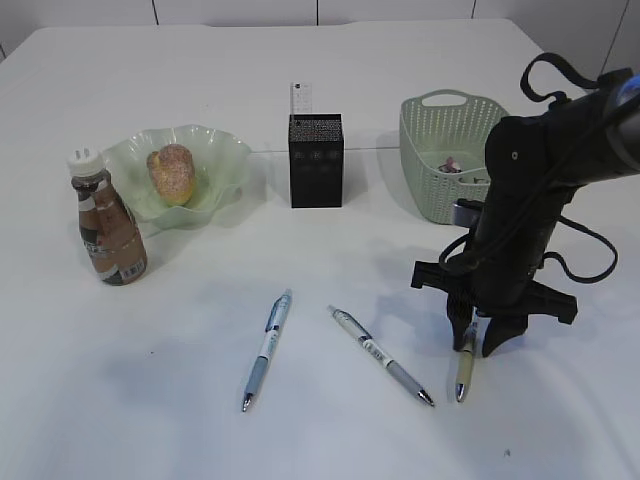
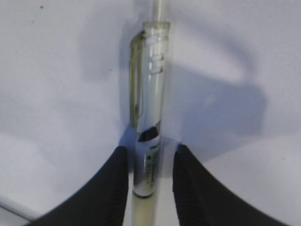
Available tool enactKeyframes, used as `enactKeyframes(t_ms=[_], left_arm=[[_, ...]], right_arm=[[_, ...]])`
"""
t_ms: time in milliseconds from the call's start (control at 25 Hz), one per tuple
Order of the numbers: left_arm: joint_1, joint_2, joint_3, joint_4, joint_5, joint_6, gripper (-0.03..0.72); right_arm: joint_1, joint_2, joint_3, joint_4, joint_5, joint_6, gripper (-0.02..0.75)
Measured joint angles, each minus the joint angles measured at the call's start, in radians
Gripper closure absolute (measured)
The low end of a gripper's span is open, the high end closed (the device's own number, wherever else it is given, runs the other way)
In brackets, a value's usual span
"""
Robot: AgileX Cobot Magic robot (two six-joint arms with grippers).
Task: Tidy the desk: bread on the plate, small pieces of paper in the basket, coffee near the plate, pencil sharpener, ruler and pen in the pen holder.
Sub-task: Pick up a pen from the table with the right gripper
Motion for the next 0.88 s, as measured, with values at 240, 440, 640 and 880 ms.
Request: enactKeyframes(t_ms=[240,440,640,880], left_arm=[[0.0,0.0,0.0,0.0,0.0,0.0,0.336],[0.0,0.0,0.0,0.0,0.0,0.0,0.336],[0.0,0.0,0.0,0.0,0.0,-0.002,0.336],[0.0,0.0,0.0,0.0,0.0,-0.002,0.335]], right_arm=[[0.0,0.002,0.0,-0.003,-0.001,0.0,0.494],[0.0,0.002,0.0,-0.013,-0.001,0.0,0.526],[0.0,0.002,0.0,-0.013,-0.001,0.002,0.611],[0.0,0.002,0.0,-0.015,-0.001,0.0,0.62]])
